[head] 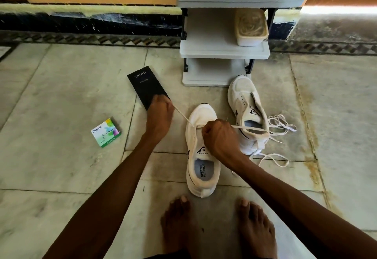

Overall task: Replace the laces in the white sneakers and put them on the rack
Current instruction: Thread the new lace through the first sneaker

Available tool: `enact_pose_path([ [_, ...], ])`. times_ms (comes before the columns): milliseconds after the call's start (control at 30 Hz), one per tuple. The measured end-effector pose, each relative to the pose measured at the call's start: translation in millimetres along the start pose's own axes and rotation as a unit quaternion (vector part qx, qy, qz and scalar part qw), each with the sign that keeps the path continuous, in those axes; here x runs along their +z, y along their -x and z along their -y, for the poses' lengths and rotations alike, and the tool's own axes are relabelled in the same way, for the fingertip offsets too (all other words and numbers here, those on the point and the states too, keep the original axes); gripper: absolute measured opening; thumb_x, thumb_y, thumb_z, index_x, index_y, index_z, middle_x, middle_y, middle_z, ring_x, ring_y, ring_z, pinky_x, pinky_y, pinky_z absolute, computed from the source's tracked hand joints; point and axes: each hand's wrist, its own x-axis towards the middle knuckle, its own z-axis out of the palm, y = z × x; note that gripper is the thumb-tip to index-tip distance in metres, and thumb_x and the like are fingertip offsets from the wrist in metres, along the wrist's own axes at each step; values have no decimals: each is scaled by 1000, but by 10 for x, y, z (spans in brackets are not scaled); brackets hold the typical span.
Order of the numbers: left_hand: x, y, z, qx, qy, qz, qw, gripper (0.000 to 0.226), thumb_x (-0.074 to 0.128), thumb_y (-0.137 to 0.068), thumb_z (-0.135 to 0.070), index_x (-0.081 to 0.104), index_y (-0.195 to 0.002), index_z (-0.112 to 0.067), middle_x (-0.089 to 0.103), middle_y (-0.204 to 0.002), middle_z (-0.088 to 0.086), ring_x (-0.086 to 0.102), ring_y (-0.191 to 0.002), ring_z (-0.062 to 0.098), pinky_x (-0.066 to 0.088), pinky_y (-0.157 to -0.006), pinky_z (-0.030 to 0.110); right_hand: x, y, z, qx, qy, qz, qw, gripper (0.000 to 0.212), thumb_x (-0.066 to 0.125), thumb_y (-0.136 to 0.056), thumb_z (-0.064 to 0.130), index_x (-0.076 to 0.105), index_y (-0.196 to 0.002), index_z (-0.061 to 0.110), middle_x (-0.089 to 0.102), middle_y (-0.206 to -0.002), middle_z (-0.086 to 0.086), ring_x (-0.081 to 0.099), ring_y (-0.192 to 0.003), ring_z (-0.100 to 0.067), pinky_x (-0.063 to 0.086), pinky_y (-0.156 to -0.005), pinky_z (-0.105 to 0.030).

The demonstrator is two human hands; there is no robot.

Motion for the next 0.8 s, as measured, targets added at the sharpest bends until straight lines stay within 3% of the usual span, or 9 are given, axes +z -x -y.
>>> enact_pose_path([
  [100, -141, -184, 5, -162, 218, -73, 960, 13, 46, -98, -10, 57, -91, -12, 61, -101, 12, 62, -95, 22, 52, -85, 31, 17, 28, 23, 15, -3, -20, 1000, 17, 58, -85, 16, 73, -82, 10, 70, -87, -9, 65, -76, -27, 52, -66, -36],
  [200, -256, -37, -251, -373, 685, -20, 626, 12, 41, -101, -4, 51, -95, -3, 65, -85, 16, 71, -80, 25, 59, -81, 33, 12, 87, 59, 25, -22, -28, 999, 16, 63, -82, 19, 72, -91, 9, 67, -96, -11, 63, -81, -28, 52, -74, -40],
  [233, -258, 51, -322, -387, 726, 17, 568, 13, 39, -102, -6, 50, -95, -2, 64, -76, 13, 67, -62, 17, 59, -65, 25, 18, 107, 63, 26, -26, -25, 999, 21, 66, -81, 23, 71, -96, 9, 65, -99, -10, 62, -83, -27, 51, -77, -39],
  [300, -200, 226, -405, -369, 651, 101, 655, 13, 37, -102, -8, 47, -93, -11, 57, -66, 4, 46, -42, 5, 38, -40, 16, 41, 138, 55, 34, -38, -16, 999, 29, 68, -79, 28, 66, -103, 11, 59, -100, -9, 59, -84, -27, 47, -76, -35],
  [400, -64, 430, -420, -237, 249, 132, 930, 14, 42, -100, -8, 46, -108, -18, 58, -86, 5, 53, -63, 11, 42, -55, 23, 109, 140, 42, 60, -57, -34, 996, 22, 64, -81, 22, 63, -100, 13, 56, -100, -7, 59, -81, -26, 42, -67, -30],
  [467, -39, 538, -416, -104, -6, 165, 981, 17, 46, -99, -10, 51, -115, -13, 61, -101, 9, 58, -83, 18, 46, -68, 28, 165, 141, 51, 66, -58, -55, 995, 16, 62, -82, 19, 63, -97, 13, 57, -100, -6, 60, -78, -26, 45, -65, -31],
  [600, -136, 434, -532, 17, -200, 310, 929, 21, 52, -98, -12, 64, -113, -5, 66, -105, 11, 62, -92, 25, 46, -71, 29, 226, 140, 61, 72, -65, -67, 993, 13, 62, -83, 19, 61, -95, 15, 56, -102, -6, 59, -74, -26, 51, -64, -35],
  [667, -406, 272, -654, -52, 56, 433, 898, 20, 50, -97, -9, 69, -97, -5, 61, -80, 3, 53, -66, 14, 39, -54, 21, 242, 143, 29, 69, -61, -73, 993, 13, 61, -83, 21, 60, -96, 15, 57, -102, -6, 59, -78, -28, 52, -66, -38],
  [800, -1145, -12, -795, -126, 628, 374, 671, 26, 49, -89, -3, 61, -73, -20, 49, -70, -5, 42, -55, 2, 36, -44, 9, 265, 154, 5, 57, -66, -76, 993, 18, 61, -85, 24, 59, -100, 15, 57, -106, -8, 57, -82, -27, 53, -69, -40],
])
